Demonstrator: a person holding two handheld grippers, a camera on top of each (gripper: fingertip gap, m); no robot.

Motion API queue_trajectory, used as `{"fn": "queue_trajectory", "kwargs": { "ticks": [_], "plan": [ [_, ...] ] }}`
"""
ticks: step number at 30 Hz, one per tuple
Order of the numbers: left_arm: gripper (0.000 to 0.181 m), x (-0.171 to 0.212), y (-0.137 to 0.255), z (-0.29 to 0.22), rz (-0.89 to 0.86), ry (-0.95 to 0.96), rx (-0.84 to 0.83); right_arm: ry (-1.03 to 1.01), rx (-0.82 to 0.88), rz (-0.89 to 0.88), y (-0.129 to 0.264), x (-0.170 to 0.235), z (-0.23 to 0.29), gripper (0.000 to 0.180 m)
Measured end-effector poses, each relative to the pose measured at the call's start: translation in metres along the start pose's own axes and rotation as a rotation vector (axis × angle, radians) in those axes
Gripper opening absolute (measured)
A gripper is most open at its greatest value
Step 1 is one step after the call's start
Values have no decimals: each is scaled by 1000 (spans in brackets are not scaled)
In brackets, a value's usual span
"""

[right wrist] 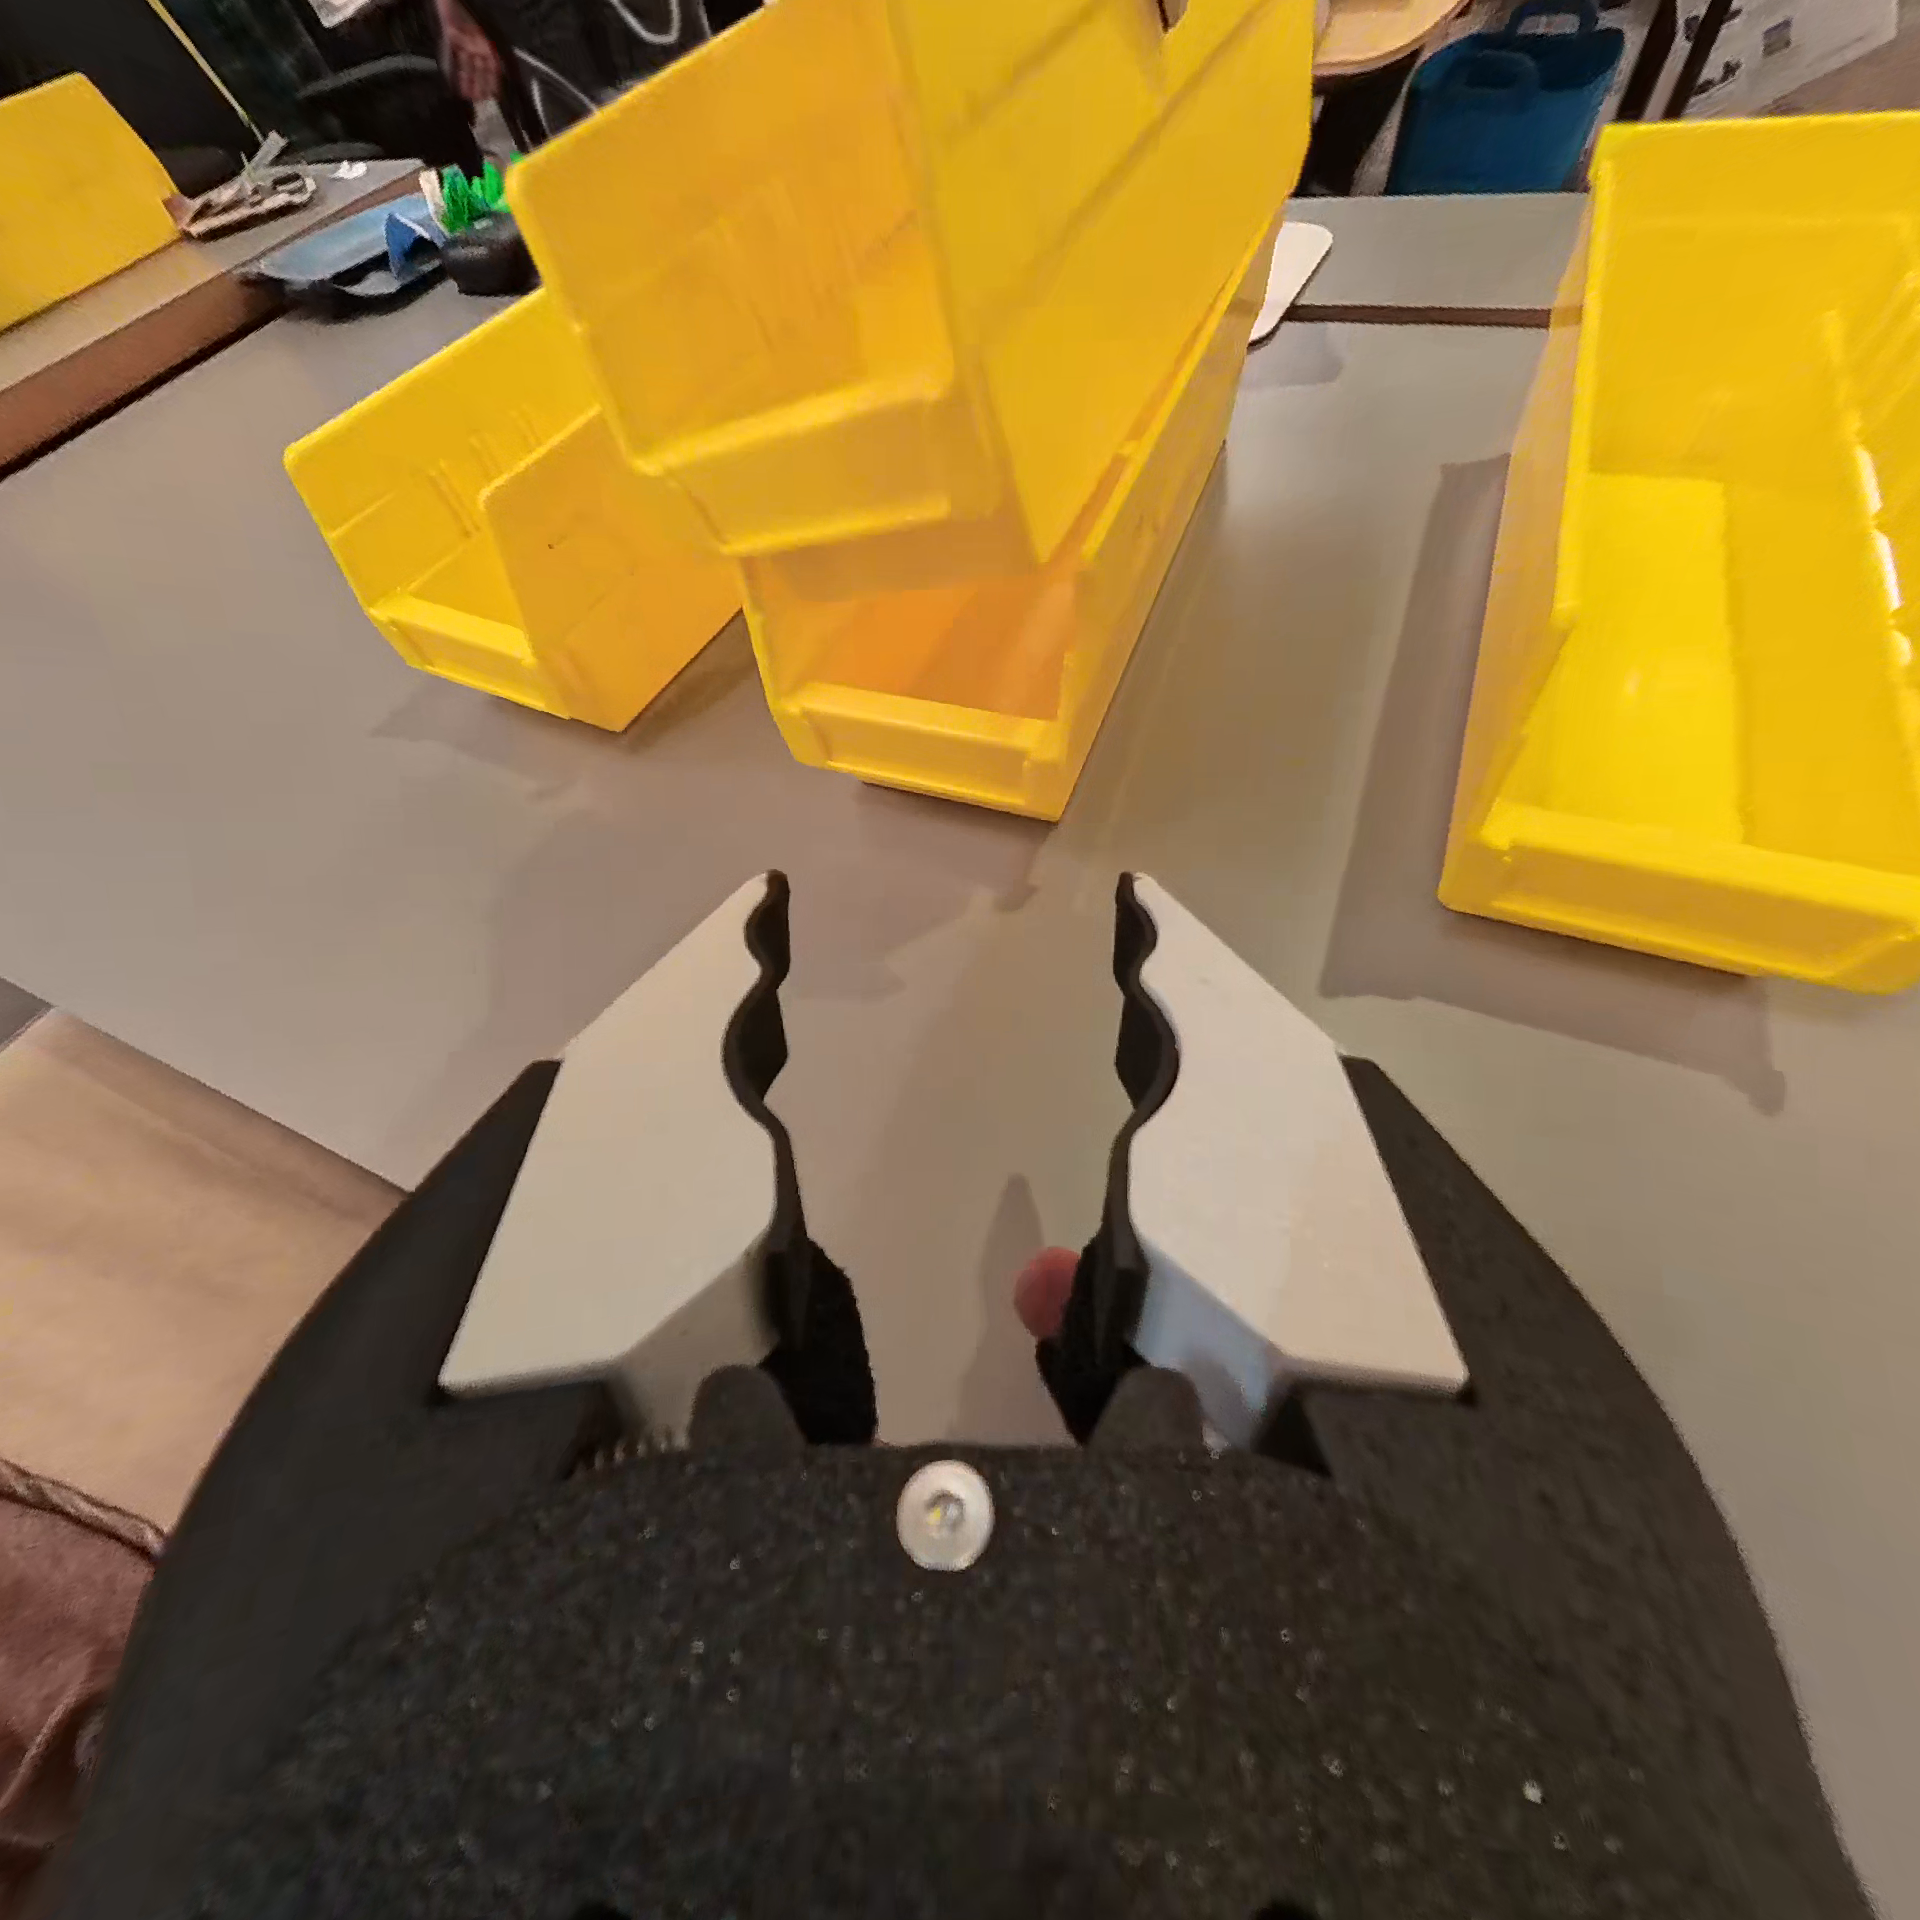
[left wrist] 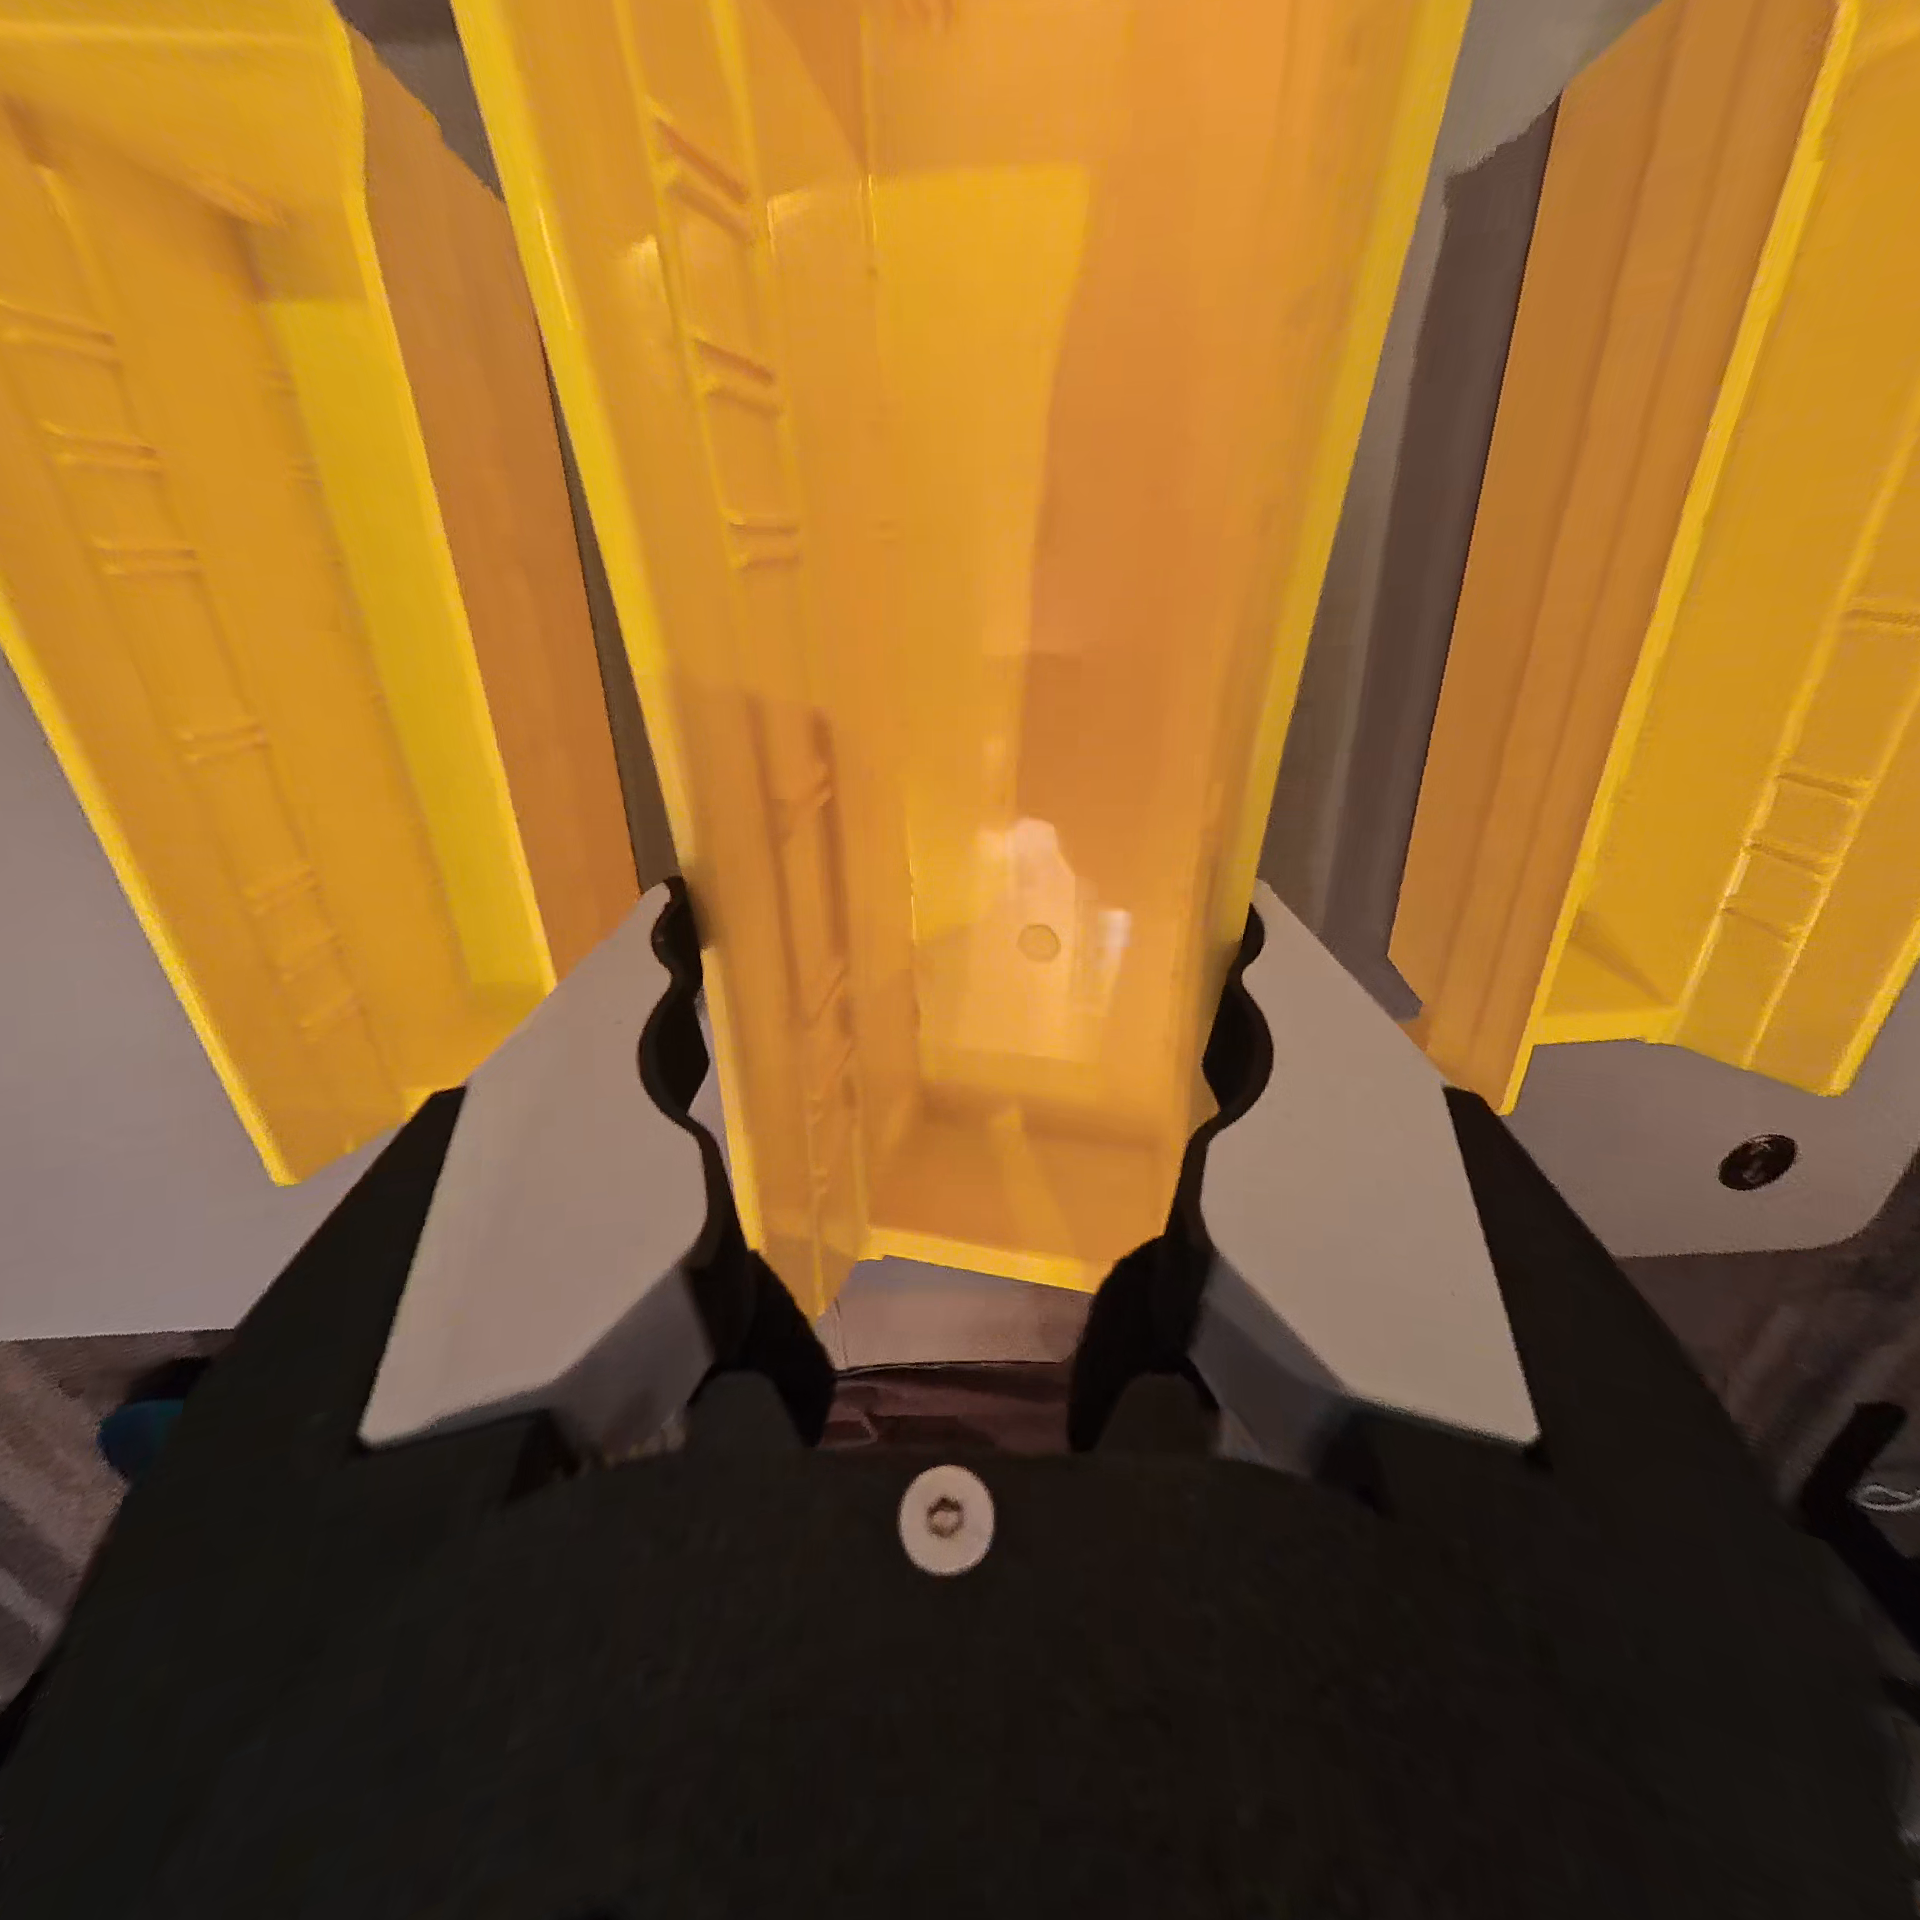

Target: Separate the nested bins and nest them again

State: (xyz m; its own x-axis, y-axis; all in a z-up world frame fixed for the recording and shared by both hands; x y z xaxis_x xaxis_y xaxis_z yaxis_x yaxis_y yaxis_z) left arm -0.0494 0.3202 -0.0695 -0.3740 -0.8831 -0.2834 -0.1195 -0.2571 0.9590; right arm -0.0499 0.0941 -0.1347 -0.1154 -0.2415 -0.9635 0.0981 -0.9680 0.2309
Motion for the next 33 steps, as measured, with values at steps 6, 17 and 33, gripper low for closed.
{"fn": "queue_trajectory", "kwargs": {
  "ticks": [6, 17, 33],
  "plan": [
    [99, -7, -8, -4, -3, -5, -58, -18, -14, -8, -2, -4, 0, 62],
    [104, 3, -47, -6, 48, -66, -180, 29, -42, 22, -5, 3, 9, 61],
    [99, 2, -46, -14, 70, -163, -172, 39, -64, 45, -6, 7, 14, 61]
  ]
}}
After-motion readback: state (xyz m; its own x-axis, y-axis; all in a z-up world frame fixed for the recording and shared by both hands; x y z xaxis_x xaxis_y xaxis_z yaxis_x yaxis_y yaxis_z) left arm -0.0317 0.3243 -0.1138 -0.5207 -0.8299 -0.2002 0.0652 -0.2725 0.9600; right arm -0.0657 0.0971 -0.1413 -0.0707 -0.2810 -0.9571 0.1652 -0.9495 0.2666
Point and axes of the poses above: each gripper's, where its closed fingertips meet, y back along the fingers, x out of its underside, z = x × y across the jaws, the point moved 1 cm from there along y, back along the fingers, and after that the axes turned 11 degrees about -z, right-handed, at the moved point
